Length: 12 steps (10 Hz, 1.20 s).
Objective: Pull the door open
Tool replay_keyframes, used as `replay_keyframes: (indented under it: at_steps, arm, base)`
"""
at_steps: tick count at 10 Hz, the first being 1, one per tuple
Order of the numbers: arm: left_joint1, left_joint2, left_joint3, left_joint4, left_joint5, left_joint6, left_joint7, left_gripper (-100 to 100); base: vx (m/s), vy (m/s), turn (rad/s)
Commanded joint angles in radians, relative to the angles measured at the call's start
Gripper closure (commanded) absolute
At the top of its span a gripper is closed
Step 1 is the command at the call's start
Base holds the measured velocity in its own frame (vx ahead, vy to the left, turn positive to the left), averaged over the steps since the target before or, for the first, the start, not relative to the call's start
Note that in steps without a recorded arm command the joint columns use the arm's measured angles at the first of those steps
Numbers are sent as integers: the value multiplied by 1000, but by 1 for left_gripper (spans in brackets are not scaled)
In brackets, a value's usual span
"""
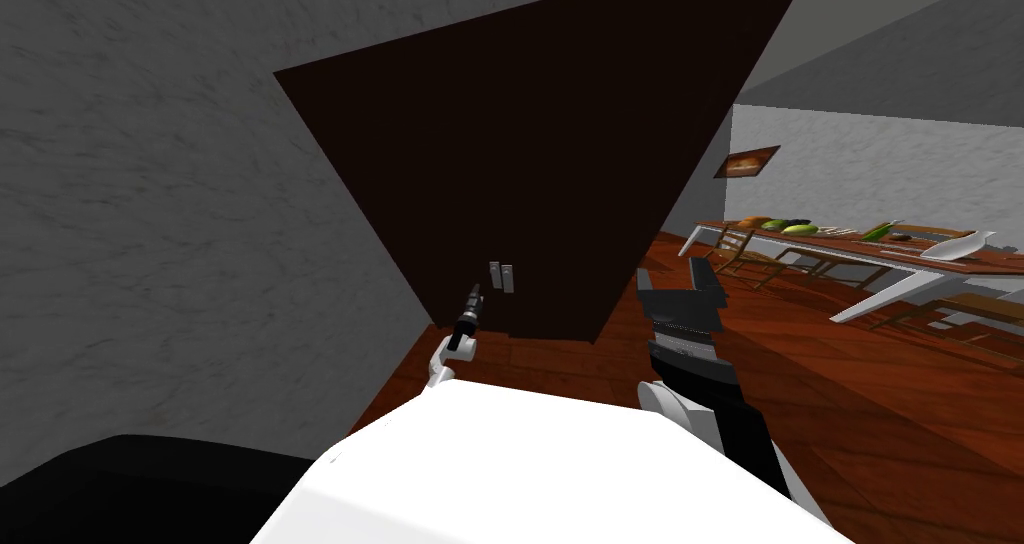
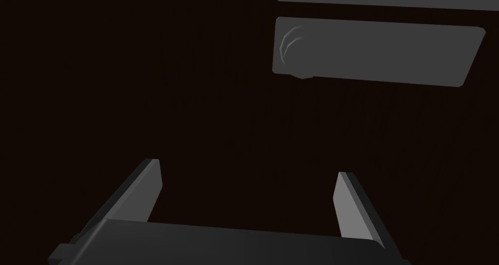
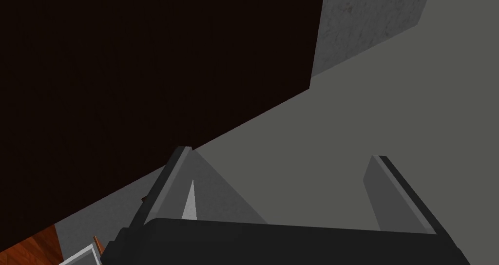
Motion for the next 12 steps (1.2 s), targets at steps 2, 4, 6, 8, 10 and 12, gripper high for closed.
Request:
replay_keyframes:
  at_steps: [2, 4, 6, 8, 10, 12]
  arm:
    - [-22, 1, -3, 51, 1, 17, 2, -100]
    - [-36, 1, -5, 79, 1, 25, 2, -100]
    - [-12, 32, 28, 93, 10, 19, 9, -100]
    - [2, 59, 54, 107, 18, 18, 16, -100]
    - [15, 89, 83, 122, 28, 17, 25, -100]
    - [26, 120, 111, 139, 38, 14, 35, -100]
  base:
    - [184, 23, -58]
    - [175, 21, -42]
    - [-2, 30, 74]
    - [-128, 46, 74]
    - [-81, 12, 26]
    - [-11, -10, 11]
